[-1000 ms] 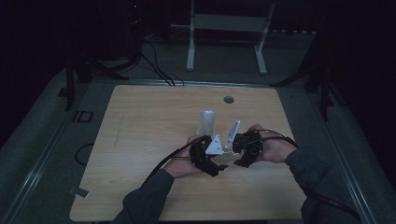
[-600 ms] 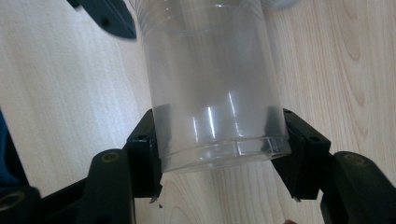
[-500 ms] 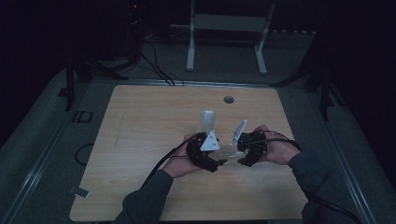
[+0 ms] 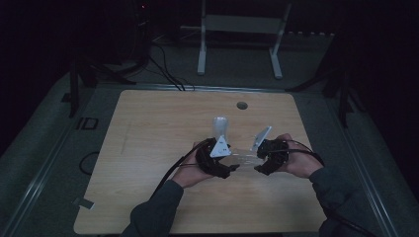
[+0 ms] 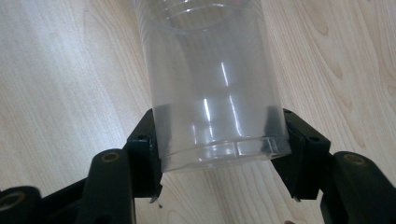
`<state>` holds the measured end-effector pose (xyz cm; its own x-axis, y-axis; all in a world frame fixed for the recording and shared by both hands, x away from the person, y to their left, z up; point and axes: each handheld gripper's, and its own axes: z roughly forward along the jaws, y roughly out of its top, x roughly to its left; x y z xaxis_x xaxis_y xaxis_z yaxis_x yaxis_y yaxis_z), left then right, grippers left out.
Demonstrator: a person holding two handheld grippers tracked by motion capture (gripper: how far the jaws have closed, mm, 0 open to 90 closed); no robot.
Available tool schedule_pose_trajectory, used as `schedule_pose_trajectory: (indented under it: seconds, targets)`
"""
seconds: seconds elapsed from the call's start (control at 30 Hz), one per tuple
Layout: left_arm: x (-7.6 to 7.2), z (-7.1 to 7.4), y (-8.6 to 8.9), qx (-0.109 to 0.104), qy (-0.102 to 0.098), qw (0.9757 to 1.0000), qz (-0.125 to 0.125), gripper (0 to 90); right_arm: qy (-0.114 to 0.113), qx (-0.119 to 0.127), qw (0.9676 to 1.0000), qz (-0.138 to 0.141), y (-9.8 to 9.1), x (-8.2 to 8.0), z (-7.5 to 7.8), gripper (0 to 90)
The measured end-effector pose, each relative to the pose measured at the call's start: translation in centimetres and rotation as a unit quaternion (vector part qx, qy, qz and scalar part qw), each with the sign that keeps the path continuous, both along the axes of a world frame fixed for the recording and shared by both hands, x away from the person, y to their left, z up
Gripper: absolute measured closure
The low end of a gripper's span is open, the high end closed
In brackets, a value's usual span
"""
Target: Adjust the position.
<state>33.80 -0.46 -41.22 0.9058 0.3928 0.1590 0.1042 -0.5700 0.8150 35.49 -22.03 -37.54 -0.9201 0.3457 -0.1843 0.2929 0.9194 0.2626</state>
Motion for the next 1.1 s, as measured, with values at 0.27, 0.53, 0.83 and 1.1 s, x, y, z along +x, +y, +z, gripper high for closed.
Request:
schedule_pose_trajectory:
  seconds: [0.27,0.53,0.83,1.1]
  targets:
    - [0.2,0.0,0.2,-0.005,0.002,0.9999,0.011,29.5,-0.013,0.018,0.9993,-0.028,-0.9,0.0,-0.4,41.5]
    - [0.3,0.1,0.3,-0.011,0.003,0.9997,0.023,29.3,-0.032,0.037,0.9975,-0.05,-1.4,-0.4,-0.8,41.6]
    - [0.4,0.1,0.5,-0.02,0.004,0.9993,0.031,29.4,-0.052,0.071,0.9929,-0.08,-2.1,-0.6,-1.2,41.6]
    - [0.4,0.2,0.5,-0.027,0.006,0.999,0.035,29.4,-0.068,0.098,0.9869,-0.108,-2.5,-1.1,-1.7,41.6]
